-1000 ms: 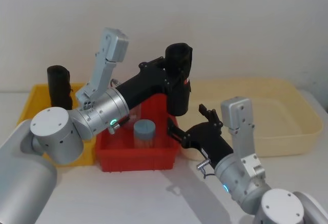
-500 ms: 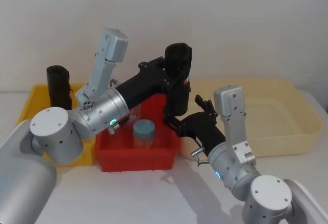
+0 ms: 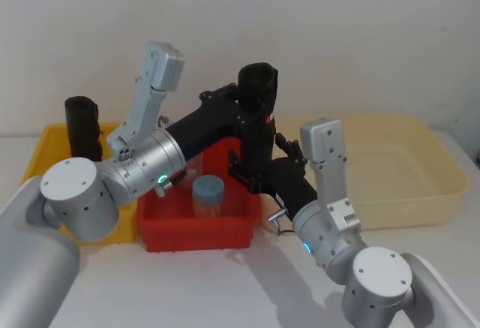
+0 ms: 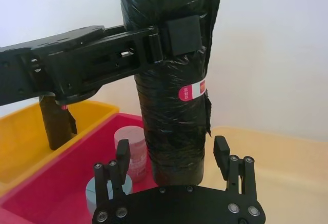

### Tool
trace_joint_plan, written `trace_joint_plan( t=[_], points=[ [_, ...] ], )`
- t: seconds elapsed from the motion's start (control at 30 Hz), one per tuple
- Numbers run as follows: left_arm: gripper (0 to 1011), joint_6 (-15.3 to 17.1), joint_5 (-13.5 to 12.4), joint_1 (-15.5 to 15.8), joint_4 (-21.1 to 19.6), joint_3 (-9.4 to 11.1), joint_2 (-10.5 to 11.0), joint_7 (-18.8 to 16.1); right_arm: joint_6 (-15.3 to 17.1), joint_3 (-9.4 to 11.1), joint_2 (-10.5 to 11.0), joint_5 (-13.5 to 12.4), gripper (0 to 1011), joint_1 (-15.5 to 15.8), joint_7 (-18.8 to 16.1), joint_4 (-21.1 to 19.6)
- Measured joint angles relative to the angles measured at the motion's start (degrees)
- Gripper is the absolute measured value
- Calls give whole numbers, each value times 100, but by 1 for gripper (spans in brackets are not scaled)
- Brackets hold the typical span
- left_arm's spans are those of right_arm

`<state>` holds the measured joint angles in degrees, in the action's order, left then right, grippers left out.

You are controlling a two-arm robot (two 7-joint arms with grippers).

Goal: Pick up the garbage bag with the one hand and transfer it to the other hand.

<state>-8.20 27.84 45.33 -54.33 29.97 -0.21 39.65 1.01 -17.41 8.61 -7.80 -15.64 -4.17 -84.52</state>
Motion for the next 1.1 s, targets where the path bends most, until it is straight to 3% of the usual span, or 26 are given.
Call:
trace_joint_plan(
  t=[0.4, 0.73, 0.97, 1.1],
  points=[
    [371, 0, 0, 0, 0, 0, 0, 0, -8, 11, -133, 90, 1000, -175, -2, 204],
    [370, 0, 0, 0, 0, 0, 0, 0, 215, 40, -219, 140, 993, -294, -4, 316],
    [370, 0, 0, 0, 0, 0, 0, 0, 365, 77, -280, 157, 874, -359, 10, 391],
    [371, 0, 0, 0, 1, 0, 0, 0, 433, 103, -316, 160, 752, -388, 18, 424]
  ],
)
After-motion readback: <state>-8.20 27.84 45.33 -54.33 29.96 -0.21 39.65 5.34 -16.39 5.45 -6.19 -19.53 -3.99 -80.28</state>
